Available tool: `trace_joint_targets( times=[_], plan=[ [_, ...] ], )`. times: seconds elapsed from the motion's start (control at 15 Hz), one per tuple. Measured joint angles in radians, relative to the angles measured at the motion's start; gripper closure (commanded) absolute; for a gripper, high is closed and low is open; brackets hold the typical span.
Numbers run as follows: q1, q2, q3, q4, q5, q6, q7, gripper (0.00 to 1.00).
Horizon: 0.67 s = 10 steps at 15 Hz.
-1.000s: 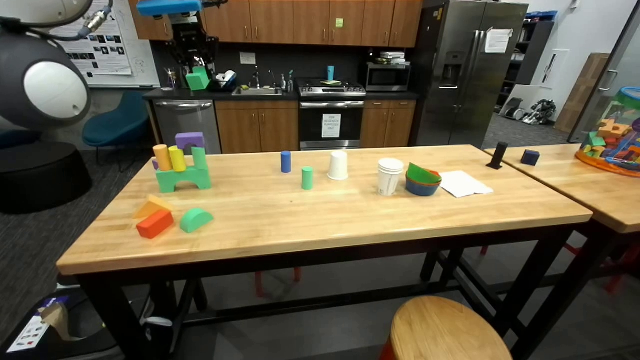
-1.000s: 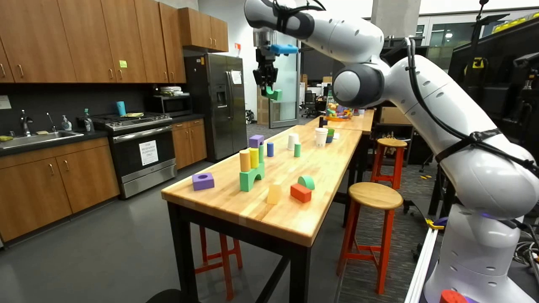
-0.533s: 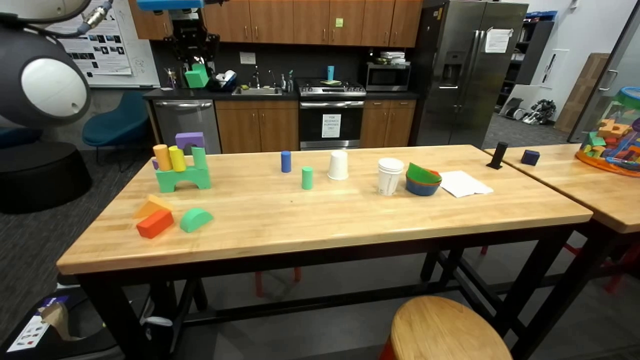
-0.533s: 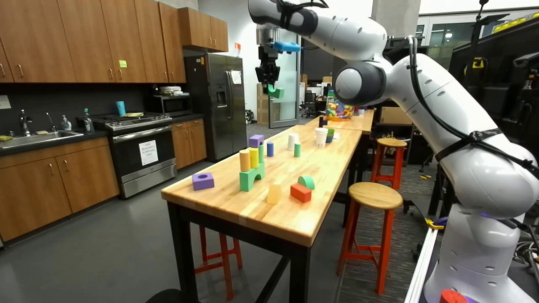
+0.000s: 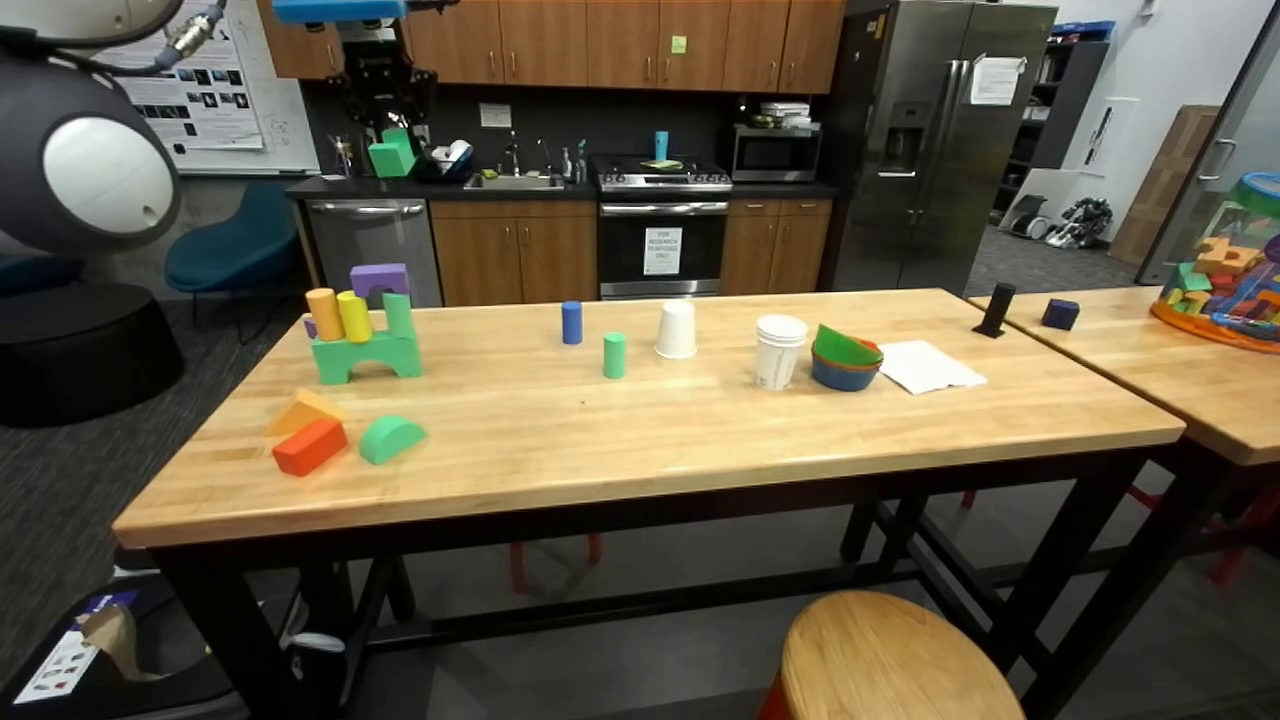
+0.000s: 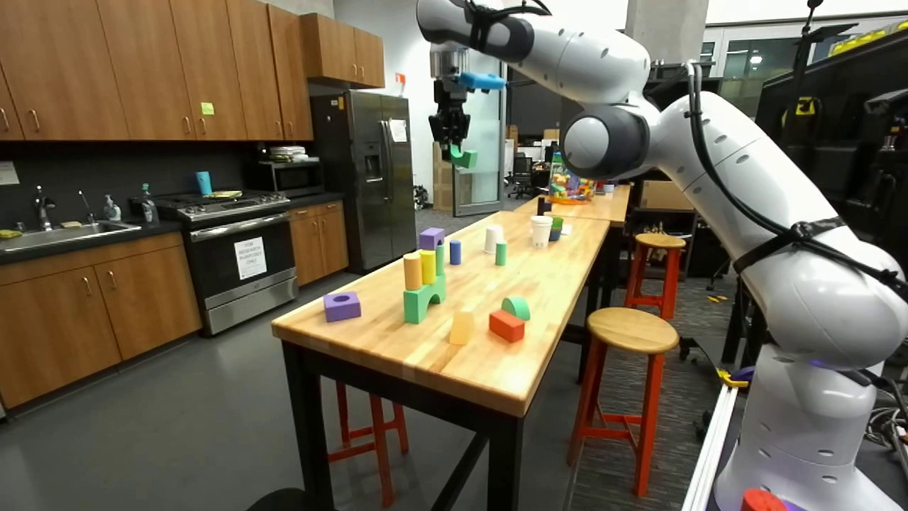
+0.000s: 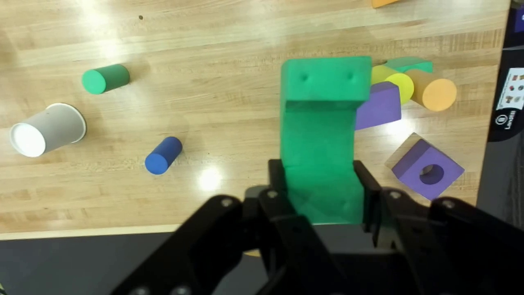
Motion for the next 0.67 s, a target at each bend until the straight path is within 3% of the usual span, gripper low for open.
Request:
trace_joint_targets(
  times=[0.67],
  plan=[
    [-0.002, -0.009, -0.003, 0.004, -0.008, -0.010, -0.012, 0.84]
  ],
)
